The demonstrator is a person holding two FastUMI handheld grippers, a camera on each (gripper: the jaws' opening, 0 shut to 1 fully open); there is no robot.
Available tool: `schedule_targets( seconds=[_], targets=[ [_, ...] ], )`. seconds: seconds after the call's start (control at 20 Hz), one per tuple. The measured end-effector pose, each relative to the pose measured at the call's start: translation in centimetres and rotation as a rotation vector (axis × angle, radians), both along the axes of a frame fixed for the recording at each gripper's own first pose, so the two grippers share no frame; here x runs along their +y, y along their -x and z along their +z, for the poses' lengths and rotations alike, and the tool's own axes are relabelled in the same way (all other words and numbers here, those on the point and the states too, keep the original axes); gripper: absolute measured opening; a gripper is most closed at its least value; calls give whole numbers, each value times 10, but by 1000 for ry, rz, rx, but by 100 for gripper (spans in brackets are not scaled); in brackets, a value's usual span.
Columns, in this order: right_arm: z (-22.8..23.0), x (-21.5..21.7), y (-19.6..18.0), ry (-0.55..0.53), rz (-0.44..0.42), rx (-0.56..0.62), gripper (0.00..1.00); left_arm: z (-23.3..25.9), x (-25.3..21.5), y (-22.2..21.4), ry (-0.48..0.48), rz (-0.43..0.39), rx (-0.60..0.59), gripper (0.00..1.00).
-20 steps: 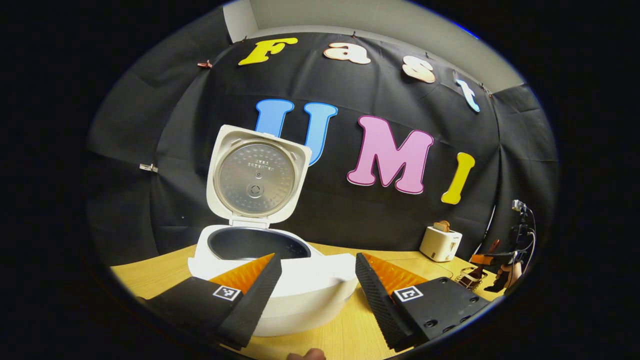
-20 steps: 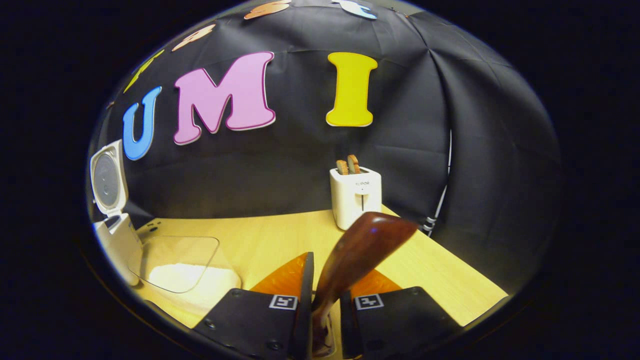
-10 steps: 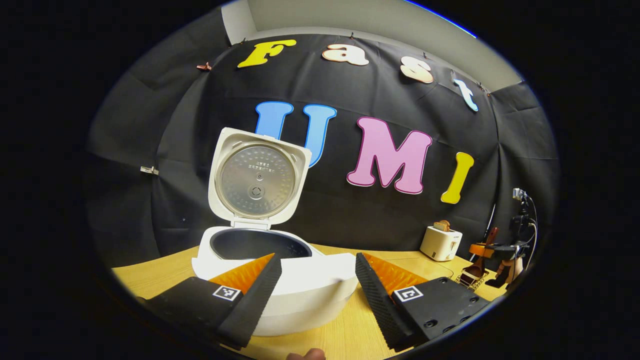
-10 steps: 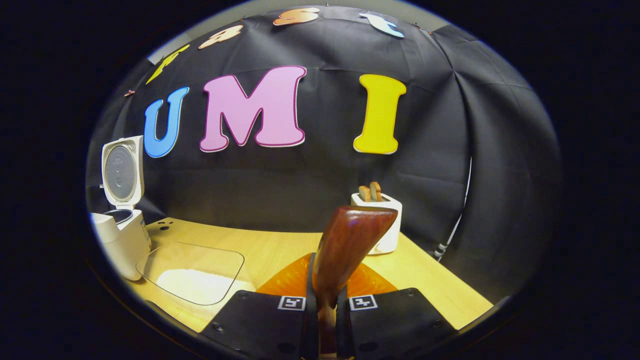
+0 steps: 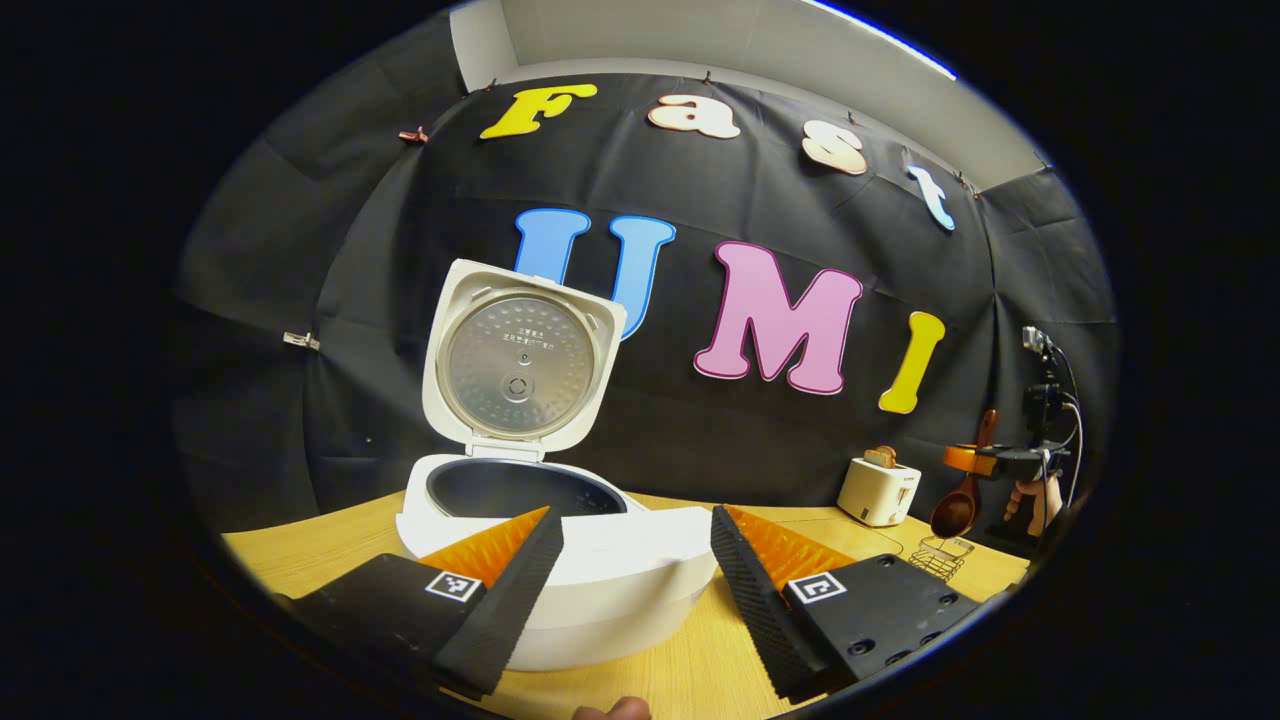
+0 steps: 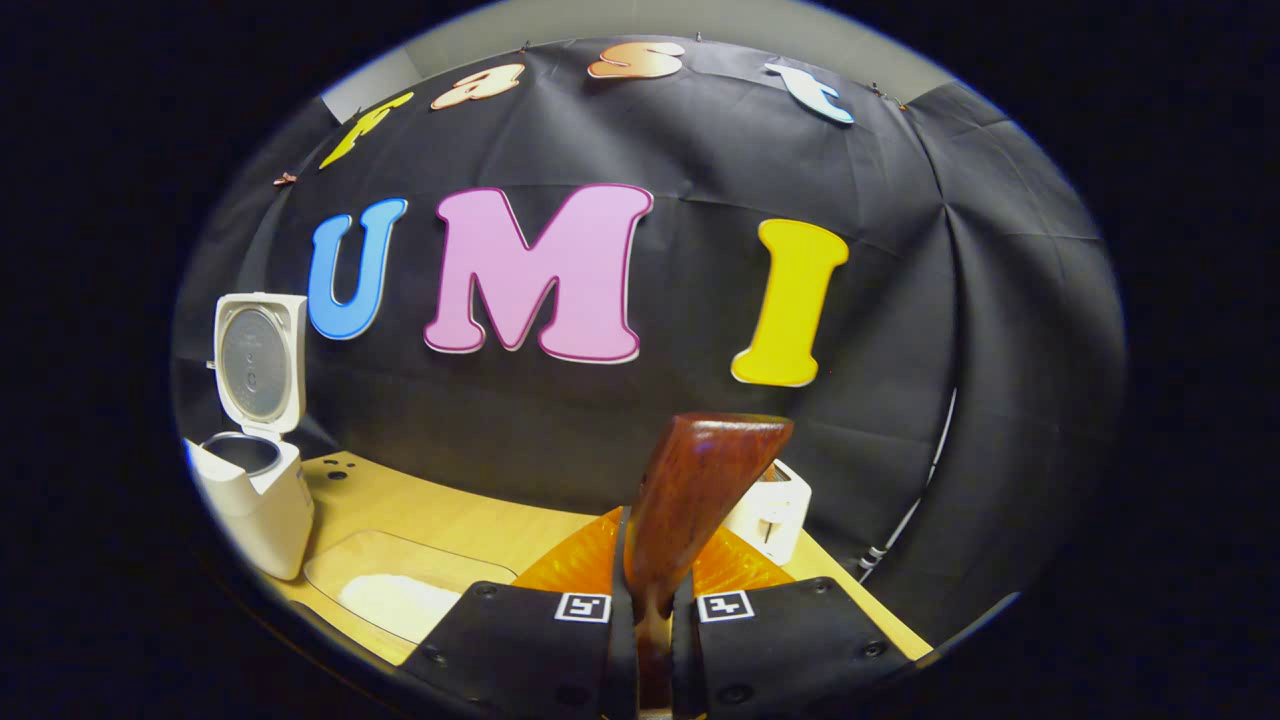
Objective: Close the left gripper, press the button to open the rice cooker; take a wooden spoon from the chopstick holder with the right hand, scoop a spoonful of rice and pour it into the rice cooker, then put the wooden spoon back into the chopstick holder.
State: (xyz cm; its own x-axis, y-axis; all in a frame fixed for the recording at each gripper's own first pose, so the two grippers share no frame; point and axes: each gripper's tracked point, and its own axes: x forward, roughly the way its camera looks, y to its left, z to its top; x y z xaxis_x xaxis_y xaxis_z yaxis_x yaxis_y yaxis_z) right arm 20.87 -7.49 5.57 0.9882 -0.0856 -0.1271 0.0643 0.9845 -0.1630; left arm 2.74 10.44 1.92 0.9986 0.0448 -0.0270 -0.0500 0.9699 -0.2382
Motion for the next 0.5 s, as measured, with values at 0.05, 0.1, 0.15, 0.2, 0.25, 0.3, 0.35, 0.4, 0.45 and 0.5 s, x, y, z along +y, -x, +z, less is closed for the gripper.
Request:
schedule_targets(
  seconds=[0.05,0.1,0.15,0.2,0.25,0.3,0.35,0.4,0.45,0.5],
  targets=[
    [6,12,-4,-1,22,-5,17,0,2,2,1,3,-2,95],
    [11,26,-7,-8,45,-10,17,1,4,5,3,7,-5,95],
    [15,38,-12,-15,67,-12,17,2,7,7,5,11,-9,95],
    [17,50,-16,-18,87,-13,17,3,8,10,5,14,-12,96],
    [18,61,-20,-13,104,-16,17,3,10,12,6,18,-15,96],
    [15,71,-26,-5,118,-15,17,4,13,15,8,20,-20,96],
    [9,80,-31,-3,128,-6,17,4,15,17,12,24,-23,96],
    [-2,91,-36,-11,139,9,17,4,16,19,20,26,-26,95],
    [-15,103,-40,-21,158,34,16,3,15,20,29,21,-26,95],
    [-28,113,-41,-25,171,57,17,1,14,20,34,18,-21,95]
  ],
)
